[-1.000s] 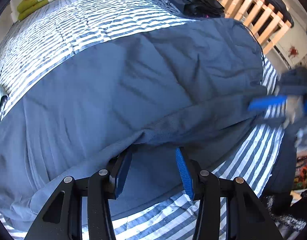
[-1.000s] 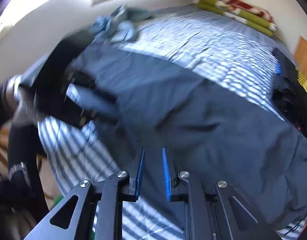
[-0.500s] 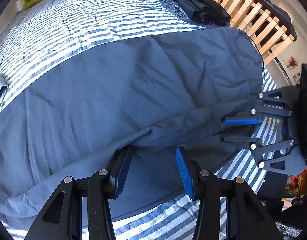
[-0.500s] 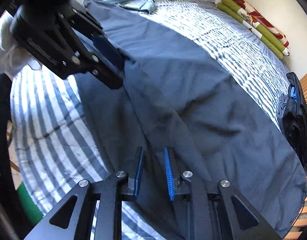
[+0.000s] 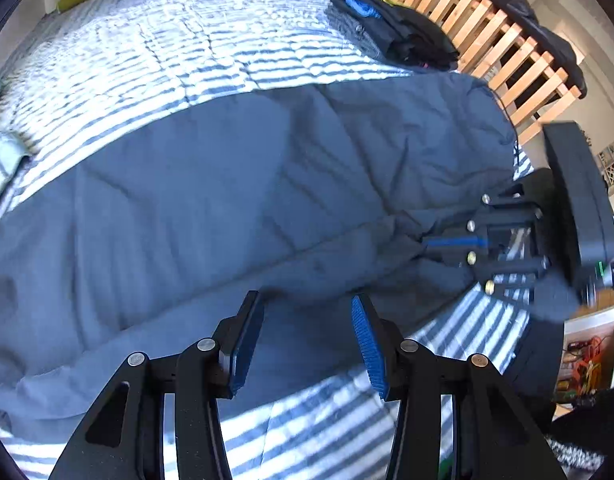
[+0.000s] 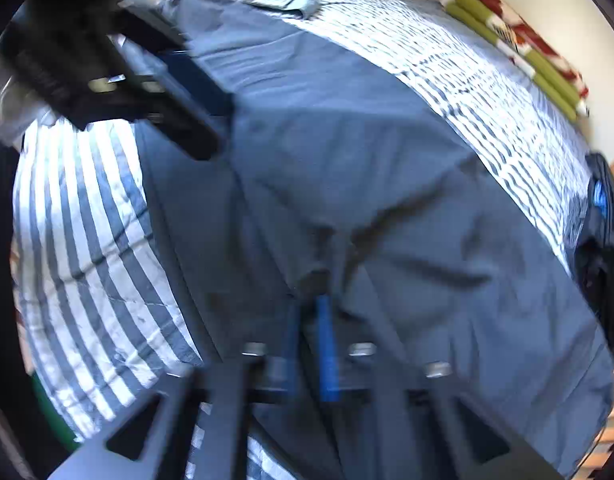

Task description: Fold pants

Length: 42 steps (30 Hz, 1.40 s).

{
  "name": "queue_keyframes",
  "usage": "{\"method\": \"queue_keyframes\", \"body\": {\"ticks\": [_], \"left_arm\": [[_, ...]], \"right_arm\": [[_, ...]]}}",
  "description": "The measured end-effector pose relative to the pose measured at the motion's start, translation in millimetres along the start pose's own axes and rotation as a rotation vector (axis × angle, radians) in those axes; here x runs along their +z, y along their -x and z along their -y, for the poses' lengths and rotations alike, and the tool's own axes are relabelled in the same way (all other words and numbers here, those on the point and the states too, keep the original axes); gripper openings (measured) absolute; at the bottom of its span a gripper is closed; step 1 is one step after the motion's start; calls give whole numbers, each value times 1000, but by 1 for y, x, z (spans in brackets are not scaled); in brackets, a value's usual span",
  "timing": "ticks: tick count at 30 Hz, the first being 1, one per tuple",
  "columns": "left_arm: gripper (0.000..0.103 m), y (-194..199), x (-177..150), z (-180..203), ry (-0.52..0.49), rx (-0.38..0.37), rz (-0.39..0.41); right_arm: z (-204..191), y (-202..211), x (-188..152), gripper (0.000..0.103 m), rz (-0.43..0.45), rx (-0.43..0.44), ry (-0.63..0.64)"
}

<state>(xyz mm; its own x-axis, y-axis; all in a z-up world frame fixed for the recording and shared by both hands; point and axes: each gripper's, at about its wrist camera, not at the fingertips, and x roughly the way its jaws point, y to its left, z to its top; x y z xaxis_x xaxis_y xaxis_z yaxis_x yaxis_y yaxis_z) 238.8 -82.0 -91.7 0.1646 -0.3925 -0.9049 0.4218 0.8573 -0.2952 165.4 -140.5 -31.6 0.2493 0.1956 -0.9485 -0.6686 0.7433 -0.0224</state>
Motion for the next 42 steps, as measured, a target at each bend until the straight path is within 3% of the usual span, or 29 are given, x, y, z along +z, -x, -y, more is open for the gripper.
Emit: {"method": "queue_keyframes", "body": {"ticks": [5, 10, 11, 13, 15, 18, 20, 24, 27, 28, 32, 36, 38, 40, 42], "left_arm": [[50, 38, -19, -12, 21, 38, 35], [50, 44, -25, -21, 50, 37, 32], [50, 40, -23, -20, 47, 34, 27], [50, 25, -20, -11, 21, 24, 8], [50, 9, -19, -1, -27, 46, -19], [50, -16, -21, 2, -32, 33, -61], [49, -31, -23, 0, -44, 69, -73], [53, -25, -25, -2, -18, 46, -39], [53, -11, -35, -8, -30, 101, -20], [53, -3, -41, -17, -17, 122, -10], [53, 48, -70, -78, 168, 233, 82], [54, 120, -111, -158, 447, 314, 256], [56, 145, -128, -197, 563, 367, 304], [58, 159, -139, -232, 640, 390, 315], [60, 166, -144, -262, 685, 357, 311]], "right_arm": [[15, 23, -3, 0, 29, 121, -98], [-6, 40, -13, 1, 26, 262, -62], [-16, 32, -15, 3, -8, 261, -39], [-29, 17, -17, 4, -63, 172, 9], [-25, 16, -19, 5, -84, 189, -22], [-3, 43, -20, 11, -2, 246, -105], [19, 57, -21, 20, 80, 262, -211], [46, 25, -18, 20, 70, 120, -291], [63, -20, -21, 20, -32, -12, -301], [71, -21, -22, 18, 7, -15, -327], [84, -23, -21, 18, 18, -68, -402], [63, -8, -18, 21, 98, -31, -400], [51, 2, -15, 25, 157, -19, -402], [44, 9, -13, 26, 167, 0, -394], [28, 8, -4, 26, 168, 21, -377]]}}
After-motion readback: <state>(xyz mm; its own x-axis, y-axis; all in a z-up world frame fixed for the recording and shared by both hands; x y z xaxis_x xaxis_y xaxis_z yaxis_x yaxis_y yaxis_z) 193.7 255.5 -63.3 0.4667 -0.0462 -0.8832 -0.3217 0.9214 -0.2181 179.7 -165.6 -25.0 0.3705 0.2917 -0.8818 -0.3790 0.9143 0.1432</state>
